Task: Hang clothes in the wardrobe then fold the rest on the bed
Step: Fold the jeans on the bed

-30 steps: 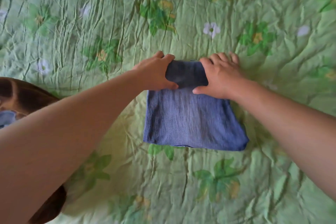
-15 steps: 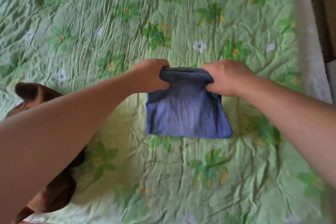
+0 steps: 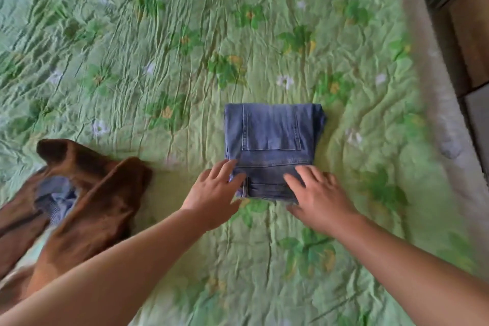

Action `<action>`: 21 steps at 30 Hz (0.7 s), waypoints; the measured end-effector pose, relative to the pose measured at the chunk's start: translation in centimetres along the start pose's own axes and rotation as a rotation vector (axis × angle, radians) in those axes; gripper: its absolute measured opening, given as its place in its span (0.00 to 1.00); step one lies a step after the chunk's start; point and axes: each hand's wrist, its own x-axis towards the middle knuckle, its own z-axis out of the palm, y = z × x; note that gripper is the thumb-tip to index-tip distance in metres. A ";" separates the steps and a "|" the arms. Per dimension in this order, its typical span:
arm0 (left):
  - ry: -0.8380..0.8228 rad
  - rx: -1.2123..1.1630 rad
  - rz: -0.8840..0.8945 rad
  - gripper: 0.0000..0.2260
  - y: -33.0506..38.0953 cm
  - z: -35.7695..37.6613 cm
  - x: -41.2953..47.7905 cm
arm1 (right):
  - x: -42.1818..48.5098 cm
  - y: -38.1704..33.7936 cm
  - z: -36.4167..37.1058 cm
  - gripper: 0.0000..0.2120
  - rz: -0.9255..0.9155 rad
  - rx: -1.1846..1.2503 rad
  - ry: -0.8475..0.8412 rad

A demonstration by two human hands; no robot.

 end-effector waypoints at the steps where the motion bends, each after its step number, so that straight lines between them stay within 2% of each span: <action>1: 0.079 -0.055 -0.025 0.24 -0.2 0.6 0.6 | 0.5 0.0 0.8 0.27 0.014 0.068 0.075; 3: 0.262 -0.183 -0.047 0.21 -0.4 1.0 2.7 | 2.4 0.3 1.9 0.23 0.027 0.155 0.301; 5: 0.389 -0.241 -0.050 0.21 -0.1 1.0 5.6 | 5.0 0.5 2.2 0.24 0.024 0.191 0.433; 7: 0.423 -0.197 -0.080 0.24 0.4 1.4 8.5 | 7.9 0.5 2.7 0.30 0.042 0.198 0.414; 9: 0.332 -0.099 -0.137 0.26 0.3 2.8 10.8 | 10.4 0.4 3.8 0.34 0.116 0.210 0.342; 11: 0.266 -0.054 -0.166 0.28 -0.2 4.7 12.1 | 11.8 0.3 5.4 0.35 0.200 0.246 0.320; 15: 0.302 -0.060 -0.149 0.29 -1.2 6.6 14.0 | 13.4 0.7 7.7 0.35 0.237 0.214 0.332; 19: 0.227 -0.056 -0.172 0.30 -1.1 5.1 14.7 | 14.4 1.0 6.1 0.36 0.237 0.223 0.183; 21: 0.206 -0.127 -0.162 0.29 -1.0 3.9 13.9 | 13.6 1.5 4.8 0.34 0.211 0.328 0.212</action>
